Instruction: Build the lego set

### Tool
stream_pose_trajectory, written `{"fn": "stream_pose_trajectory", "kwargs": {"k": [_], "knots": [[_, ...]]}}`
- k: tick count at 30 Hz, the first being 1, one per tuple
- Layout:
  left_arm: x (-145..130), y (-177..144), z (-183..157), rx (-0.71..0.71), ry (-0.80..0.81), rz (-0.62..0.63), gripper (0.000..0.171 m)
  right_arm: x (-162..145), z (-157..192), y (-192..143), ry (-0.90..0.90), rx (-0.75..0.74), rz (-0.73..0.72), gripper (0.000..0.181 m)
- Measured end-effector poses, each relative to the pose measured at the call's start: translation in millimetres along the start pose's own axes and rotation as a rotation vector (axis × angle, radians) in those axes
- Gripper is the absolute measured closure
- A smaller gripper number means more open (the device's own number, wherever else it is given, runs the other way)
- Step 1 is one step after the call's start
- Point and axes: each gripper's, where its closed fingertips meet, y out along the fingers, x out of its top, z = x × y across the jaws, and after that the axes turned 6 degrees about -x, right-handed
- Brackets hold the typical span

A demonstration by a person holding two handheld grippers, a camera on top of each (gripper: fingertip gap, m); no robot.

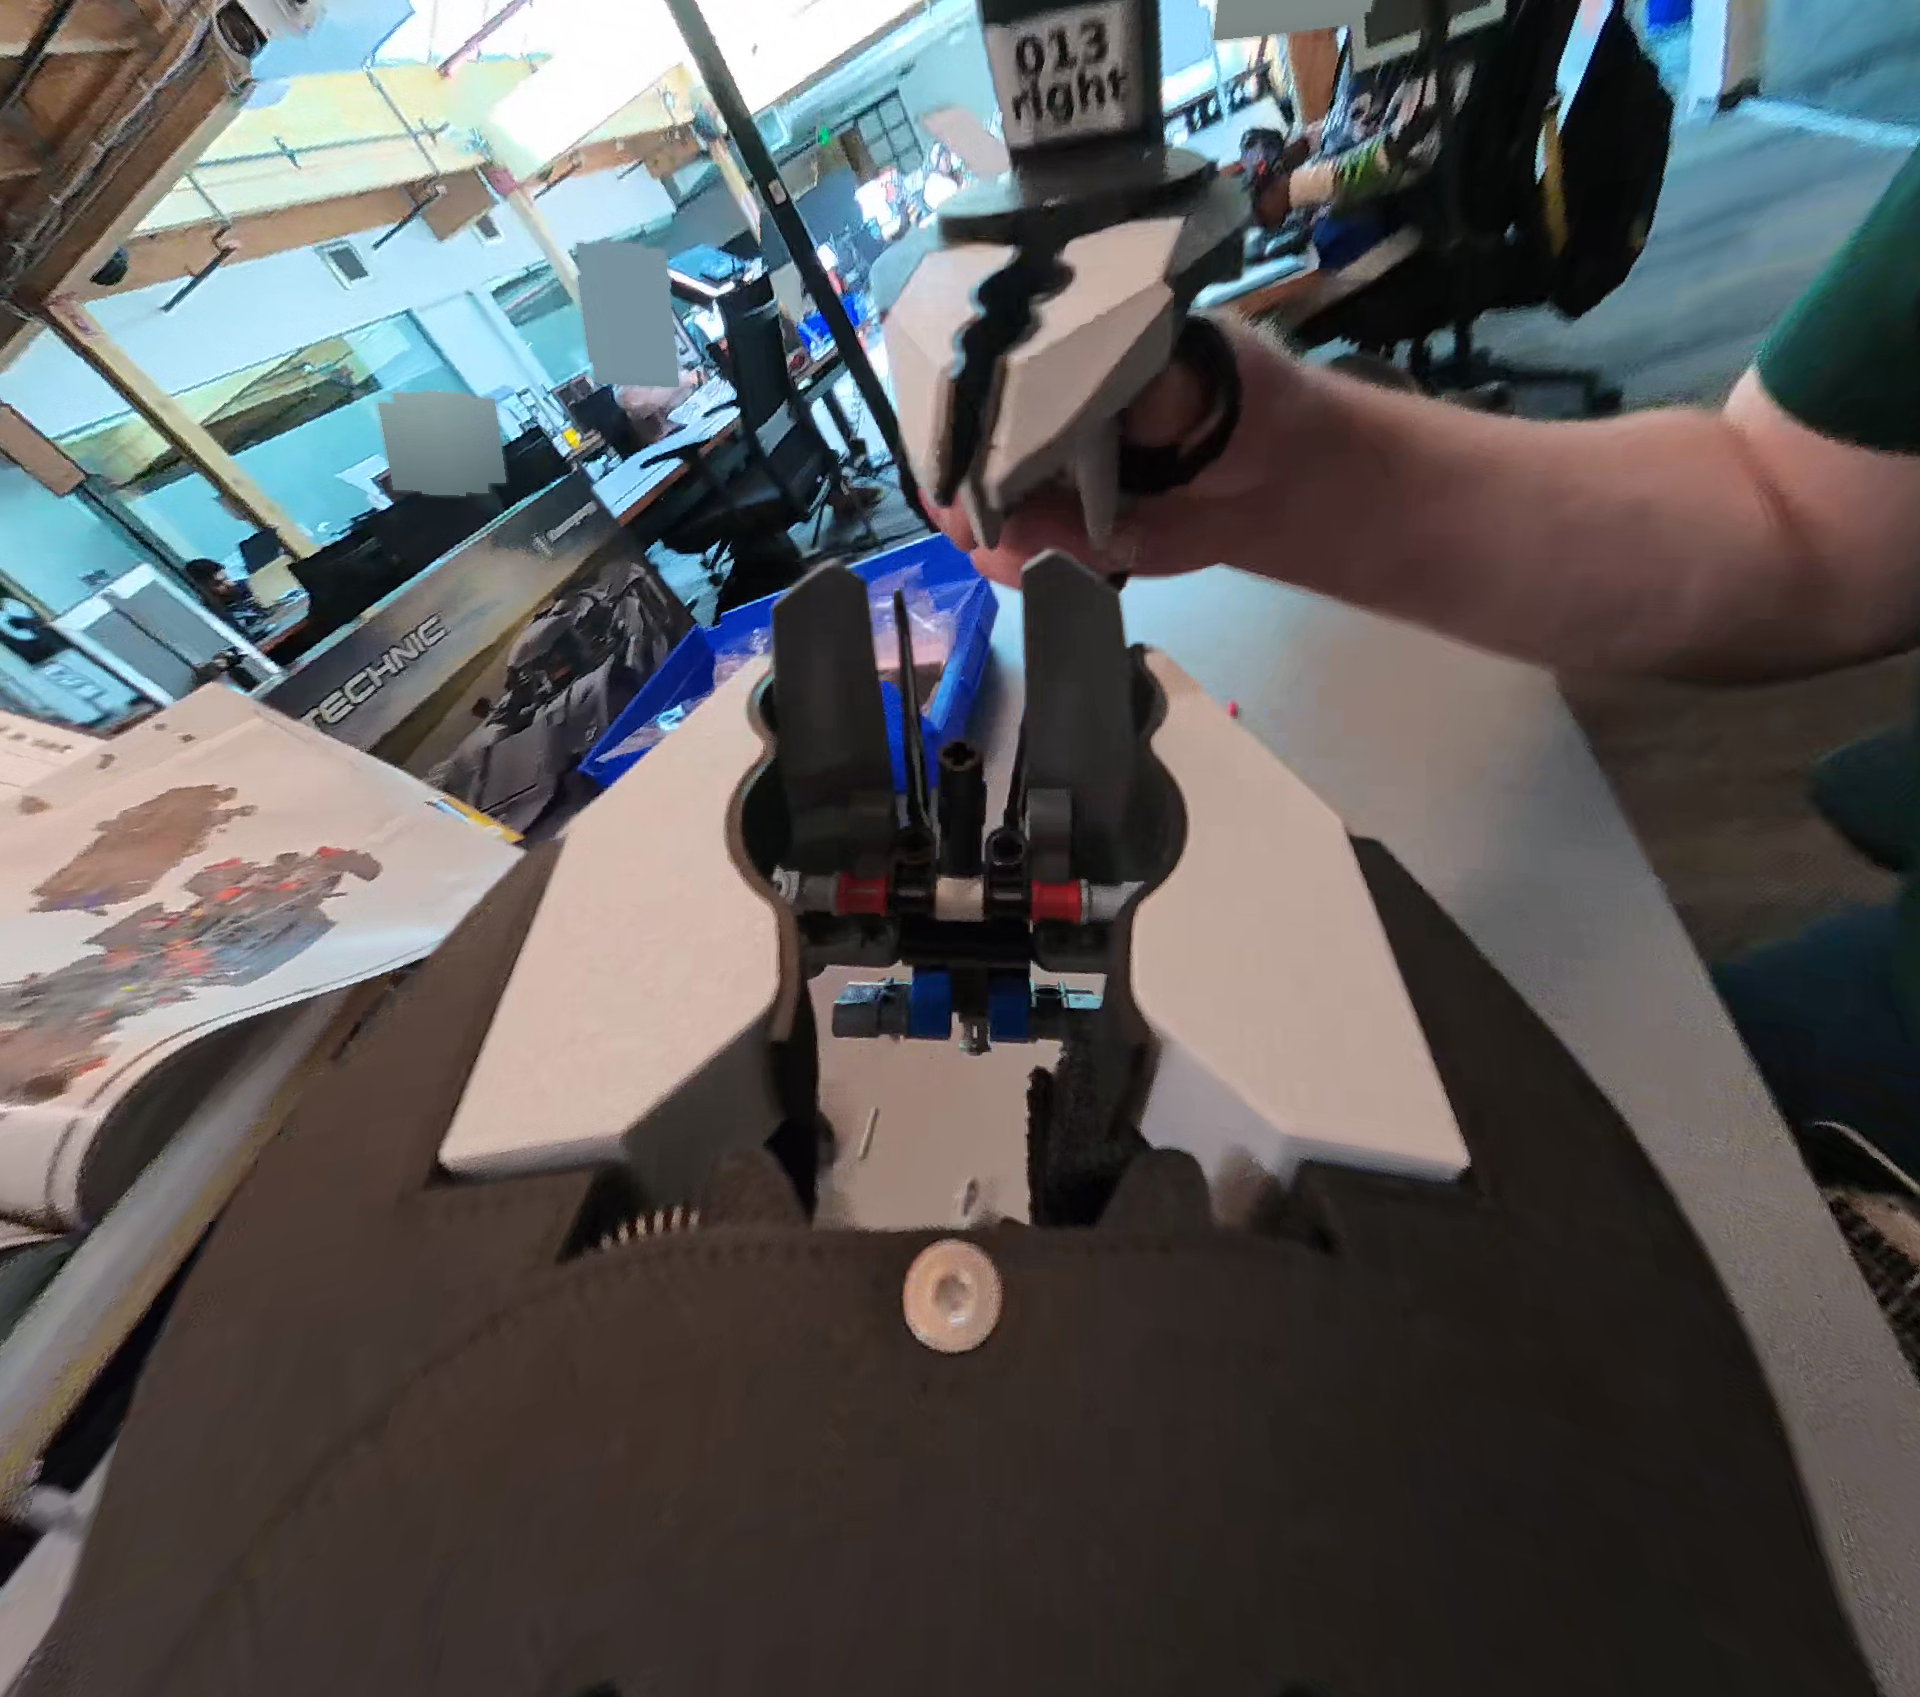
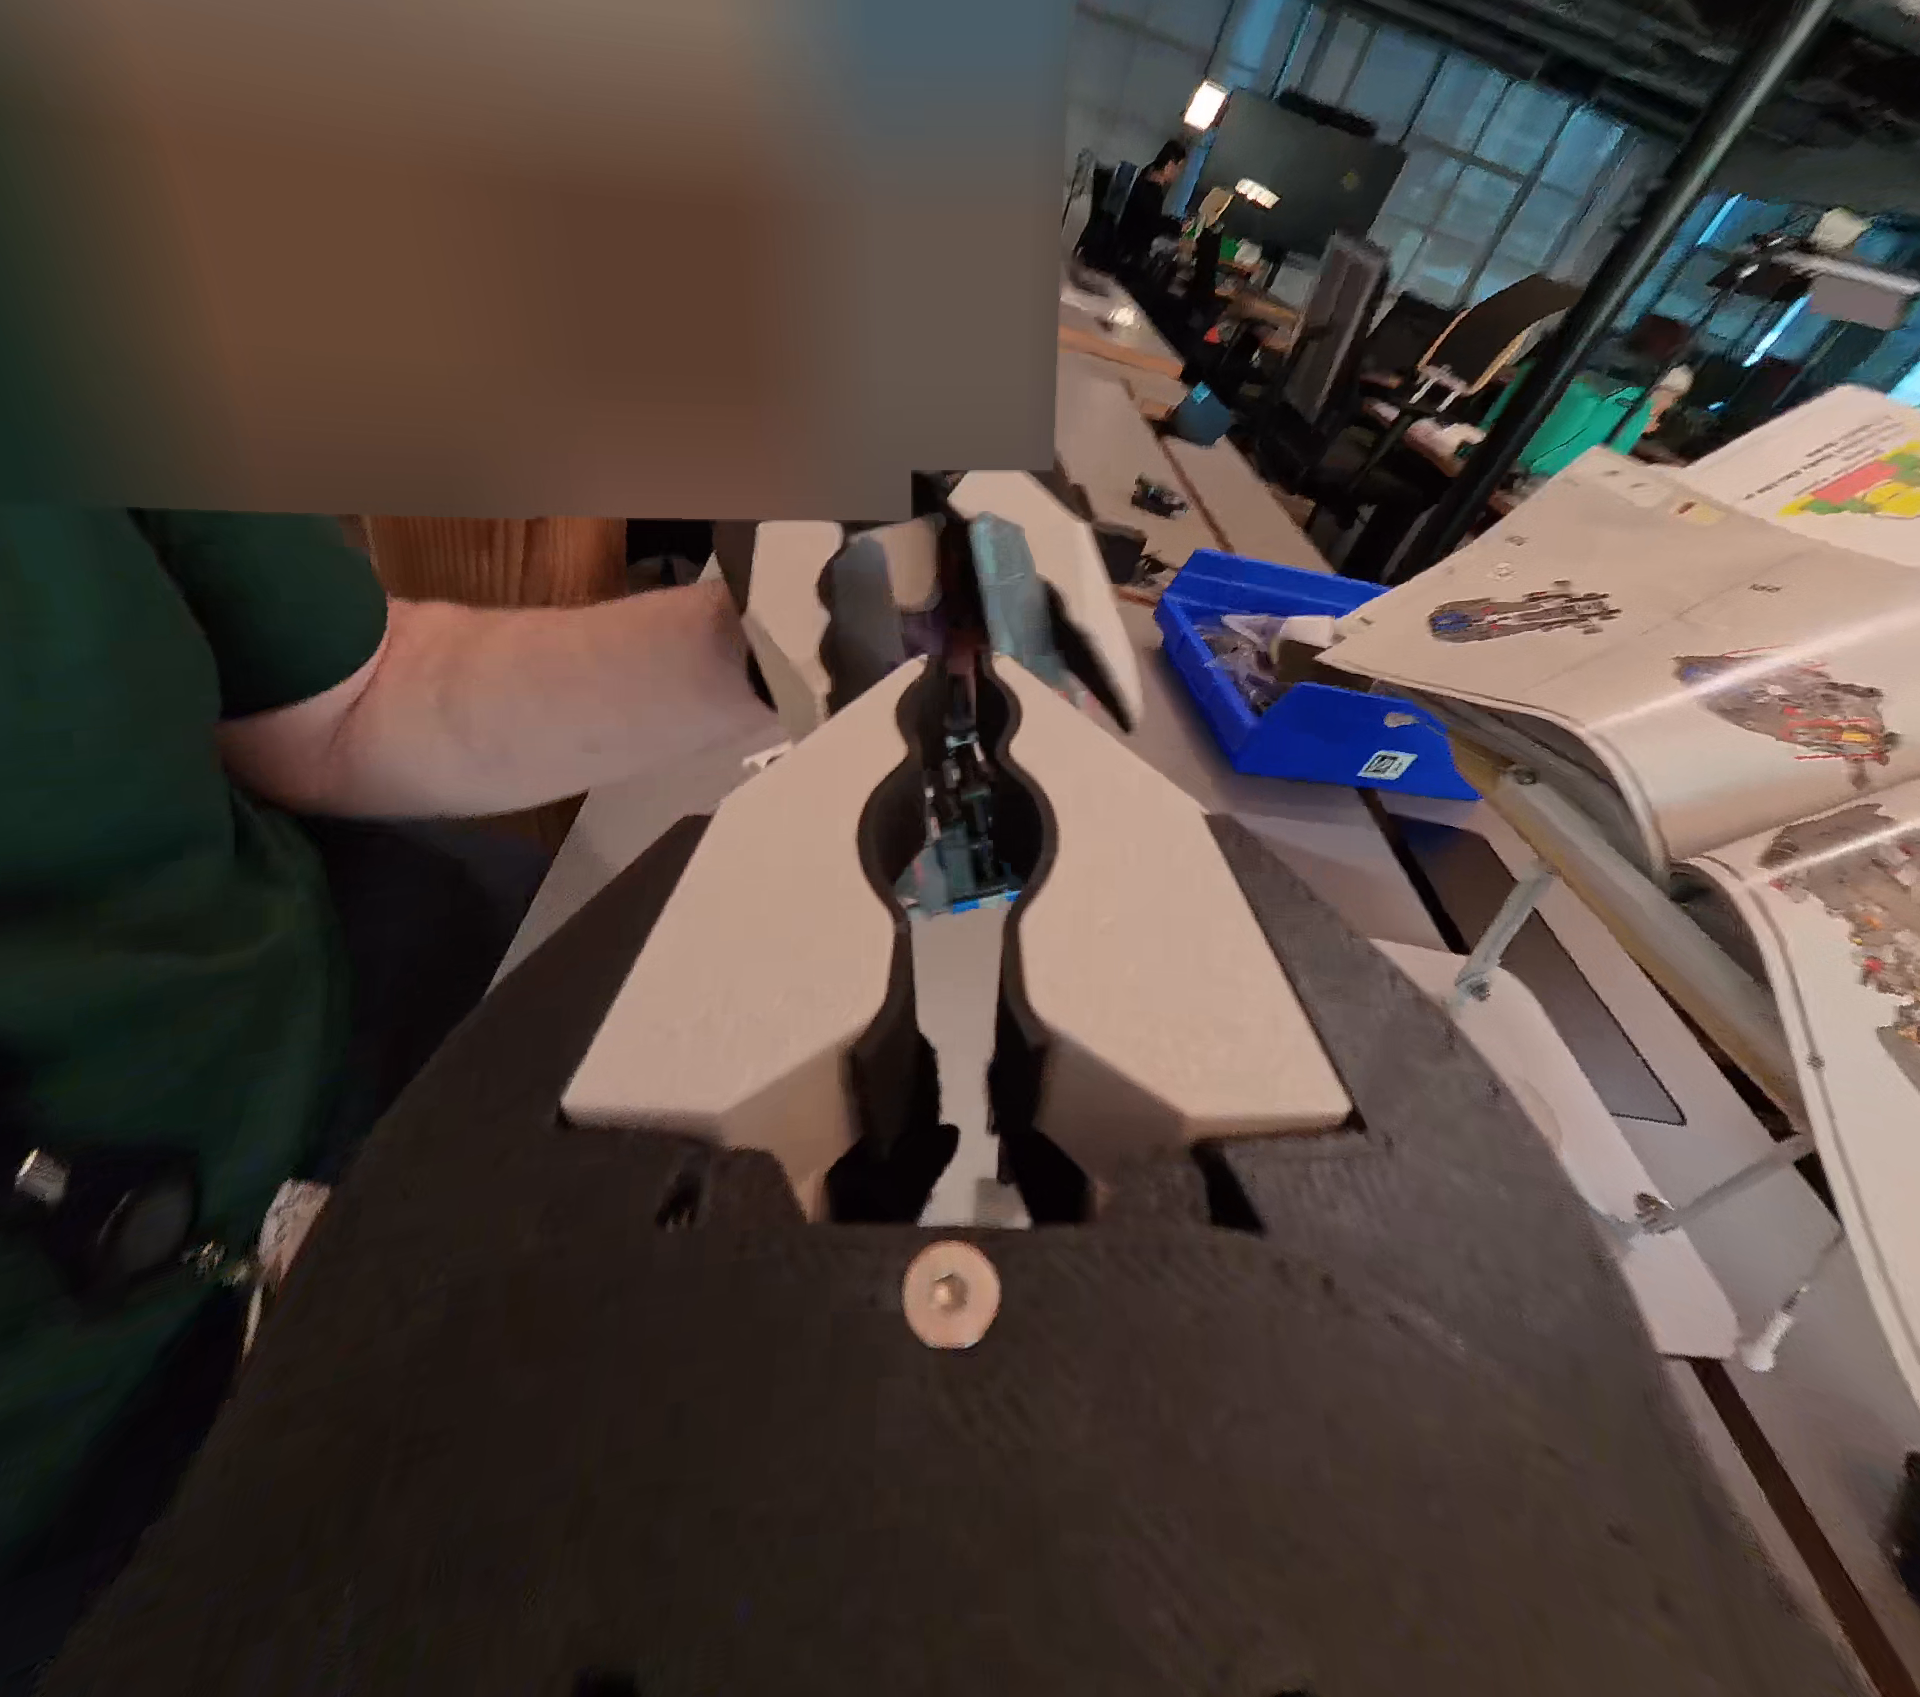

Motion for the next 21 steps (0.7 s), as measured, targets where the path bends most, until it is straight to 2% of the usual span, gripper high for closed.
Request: {"fn": "stream_pose_trajectory", "kwargs": {"k": [5,7,10,21], "knots": [[4.6,6.2,-4.6,0.011,0.053,0.032,0.110,-17.6,15.1,16.4,-0.057,0.016,0.112,0.173],[6.7,5.8,-6.2,0.017,0.065,0.039,0.110,-16.2,19.2,17.4,-0.062,0.030,0.100,0.181],[7.3,4.1,-7.6,0.021,0.072,0.049,0.111,-16.2,20.2,17.8,-0.089,0.024,0.109,0.181],[25.9,-3.2,-10.8,0.031,0.087,-0.030,0.111,-6.2,23.8,10.6,-0.077,0.044,0.024,0.181]]}}
